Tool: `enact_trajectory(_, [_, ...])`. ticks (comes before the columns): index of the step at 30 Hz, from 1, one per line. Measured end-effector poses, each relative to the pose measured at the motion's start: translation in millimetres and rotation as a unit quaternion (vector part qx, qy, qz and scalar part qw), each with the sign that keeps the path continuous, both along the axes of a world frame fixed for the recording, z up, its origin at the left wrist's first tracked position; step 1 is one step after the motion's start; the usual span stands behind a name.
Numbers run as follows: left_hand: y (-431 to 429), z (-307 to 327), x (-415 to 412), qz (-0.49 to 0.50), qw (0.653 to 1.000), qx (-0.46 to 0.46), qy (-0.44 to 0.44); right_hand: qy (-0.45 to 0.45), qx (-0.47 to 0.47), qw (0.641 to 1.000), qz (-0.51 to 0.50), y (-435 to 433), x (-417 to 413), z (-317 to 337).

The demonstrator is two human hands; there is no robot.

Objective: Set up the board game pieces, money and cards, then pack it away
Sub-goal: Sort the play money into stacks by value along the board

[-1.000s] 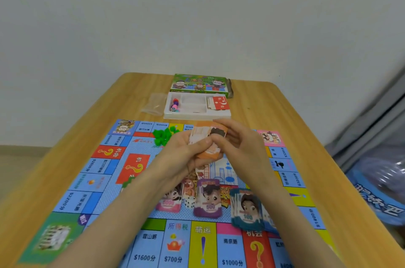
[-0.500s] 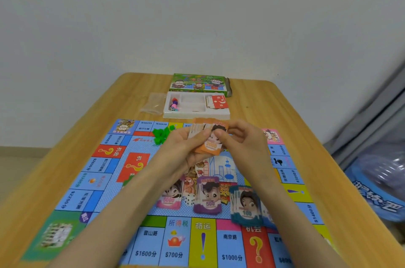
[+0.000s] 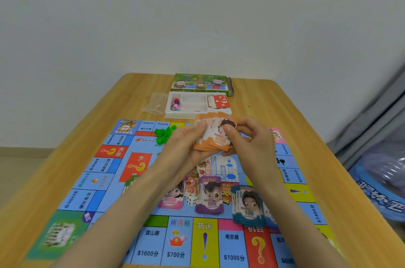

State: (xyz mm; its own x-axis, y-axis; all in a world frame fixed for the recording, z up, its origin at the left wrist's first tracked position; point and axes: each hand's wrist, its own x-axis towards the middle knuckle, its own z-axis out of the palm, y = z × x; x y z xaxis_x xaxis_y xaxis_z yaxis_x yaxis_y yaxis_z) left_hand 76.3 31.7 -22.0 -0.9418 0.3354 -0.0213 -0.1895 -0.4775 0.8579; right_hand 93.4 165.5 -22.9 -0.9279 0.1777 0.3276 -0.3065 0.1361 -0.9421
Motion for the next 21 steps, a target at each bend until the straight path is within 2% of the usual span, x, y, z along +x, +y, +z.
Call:
enact_trajectory(2, [1.3,0.9,0.2,-0.005,1.000,0.029,-0.010,0.002,0.001,1.000,-0.008,0.3,-0.1,0.3])
enact_trajectory(7, [1.0,-3.1,1.2,0.029,0.999,-0.035,0.029,-0.005,-0.010,1.000,0.005,-1.4,1.7,1.9])
enact_trajectory(21, [1.0,-1.8,3.6,0.061,0.992,-0.097,0.061,-0.008,-0.035,0.999,0.017,-1.3,3.2,3.0])
